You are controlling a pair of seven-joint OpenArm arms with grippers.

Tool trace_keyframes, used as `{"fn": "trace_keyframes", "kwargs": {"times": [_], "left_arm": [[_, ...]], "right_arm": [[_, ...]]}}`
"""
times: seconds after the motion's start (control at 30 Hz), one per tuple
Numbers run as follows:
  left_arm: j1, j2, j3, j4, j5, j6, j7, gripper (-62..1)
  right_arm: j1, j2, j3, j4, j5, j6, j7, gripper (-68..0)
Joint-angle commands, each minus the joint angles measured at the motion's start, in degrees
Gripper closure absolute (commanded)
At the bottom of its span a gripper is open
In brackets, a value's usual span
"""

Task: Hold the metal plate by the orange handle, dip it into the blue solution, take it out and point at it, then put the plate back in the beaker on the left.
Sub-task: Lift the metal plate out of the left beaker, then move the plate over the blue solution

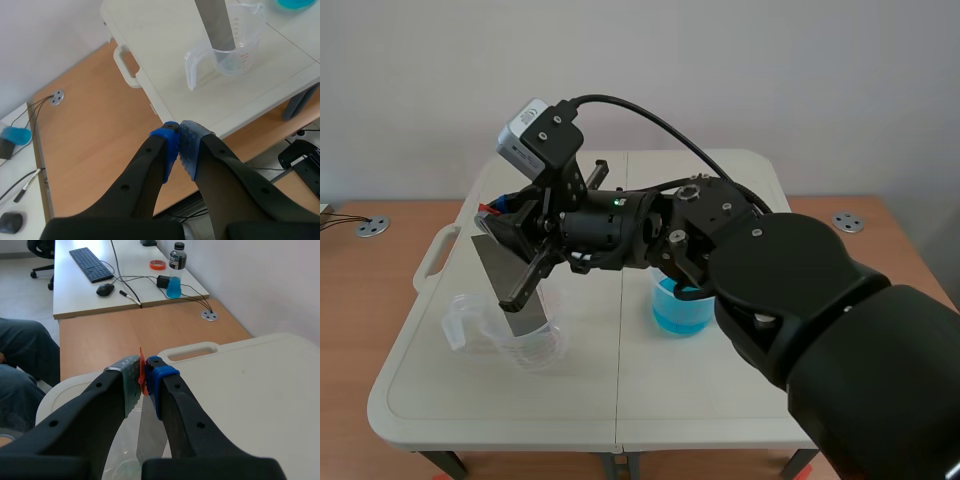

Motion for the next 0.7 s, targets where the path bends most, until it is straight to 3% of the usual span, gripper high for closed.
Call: {"fn": "trace_keyframes", "kwargs": {"times": [0.0, 0.13, 0.67], "left_arm": [[-0.04, 0.26, 0.15, 0.22, -0.39, 0.07, -0.59, -2.3], [-0.04, 0.26, 0.15, 0.22, -0.39, 0.07, -0.59, -2.3], [-0.04, 0.13, 0.15, 0.22, -0.39, -0.13, -0.61, -2.3]], "right_arm": [[1.44, 1.05, -0.28, 1.9, 0.63, 1.07, 1.64, -1.3], [1.31, 2.78, -0.28, 4.57, 0.68, 3.24, 2.29, -1.3], [-1.44, 8.31, 0.59, 19.32, 0.68, 3.24, 1.33, -1.3]]}}
